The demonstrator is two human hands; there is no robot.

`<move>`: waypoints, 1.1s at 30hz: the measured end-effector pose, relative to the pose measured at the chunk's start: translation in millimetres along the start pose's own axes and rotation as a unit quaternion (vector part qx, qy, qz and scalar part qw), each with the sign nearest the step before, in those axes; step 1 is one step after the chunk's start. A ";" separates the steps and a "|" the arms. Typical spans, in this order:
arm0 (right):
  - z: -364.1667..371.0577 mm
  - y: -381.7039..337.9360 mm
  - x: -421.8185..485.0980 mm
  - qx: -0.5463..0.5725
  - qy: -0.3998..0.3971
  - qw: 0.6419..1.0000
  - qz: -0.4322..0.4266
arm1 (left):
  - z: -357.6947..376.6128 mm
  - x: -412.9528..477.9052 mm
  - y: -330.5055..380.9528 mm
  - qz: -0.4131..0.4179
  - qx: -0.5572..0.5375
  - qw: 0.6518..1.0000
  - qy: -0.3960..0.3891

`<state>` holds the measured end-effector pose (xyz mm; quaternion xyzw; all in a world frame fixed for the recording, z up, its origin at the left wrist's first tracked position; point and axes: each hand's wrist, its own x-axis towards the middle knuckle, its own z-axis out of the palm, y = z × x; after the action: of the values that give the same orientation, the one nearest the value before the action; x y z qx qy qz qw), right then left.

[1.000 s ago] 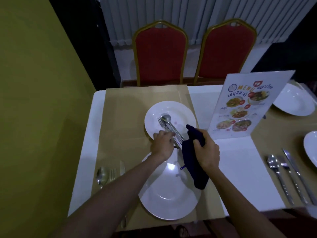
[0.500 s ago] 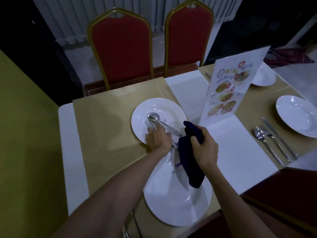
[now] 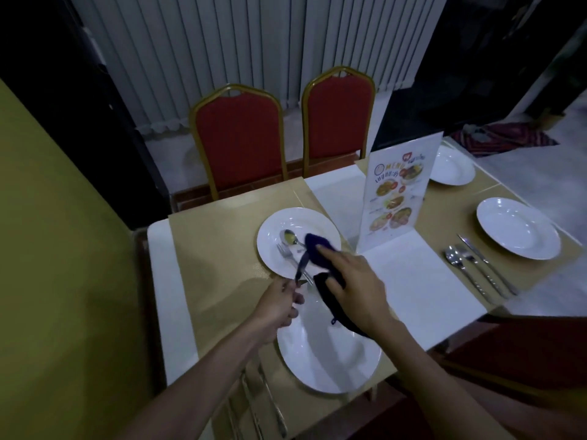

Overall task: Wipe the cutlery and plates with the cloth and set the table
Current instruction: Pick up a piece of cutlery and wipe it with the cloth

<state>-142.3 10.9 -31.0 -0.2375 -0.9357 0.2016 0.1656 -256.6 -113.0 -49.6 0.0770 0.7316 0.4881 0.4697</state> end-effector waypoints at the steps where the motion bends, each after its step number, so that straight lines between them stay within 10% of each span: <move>1: -0.8 -10.3 -8.1 -0.051 -0.019 0.994 -0.093 | -0.2 -15.2 -0.8 0.025 0.020 0.999 0.011; 11: -33.5 -36.6 -57.8 -0.122 0.041 0.966 -0.226 | 10.3 -128.8 -4.4 0.104 -0.144 0.984 0.016; 19: -108.9 -25.1 -34.7 0.041 0.141 0.988 0.054 | 5.2 -158.0 -5.2 0.152 -0.088 0.983 0.061; 24: -99.8 -52.8 -73.7 -0.175 0.081 0.938 -0.289 | 15.7 -168.6 4.5 0.238 -0.023 0.969 0.066; 28: -108.6 -52.9 -62.3 -0.148 0.154 0.965 -0.150 | 23.0 -179.5 3.0 0.249 -0.011 0.965 0.078; 33: -108.7 -52.6 -77.8 -0.186 0.090 0.947 -0.247 | 25.5 -186.3 10.0 0.226 -0.079 0.969 0.066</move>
<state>-53.3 -38.8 70.3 -0.0431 -0.9672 -0.0455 0.2462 -138.7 -197.9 70.2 0.1707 0.6835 0.6421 0.3023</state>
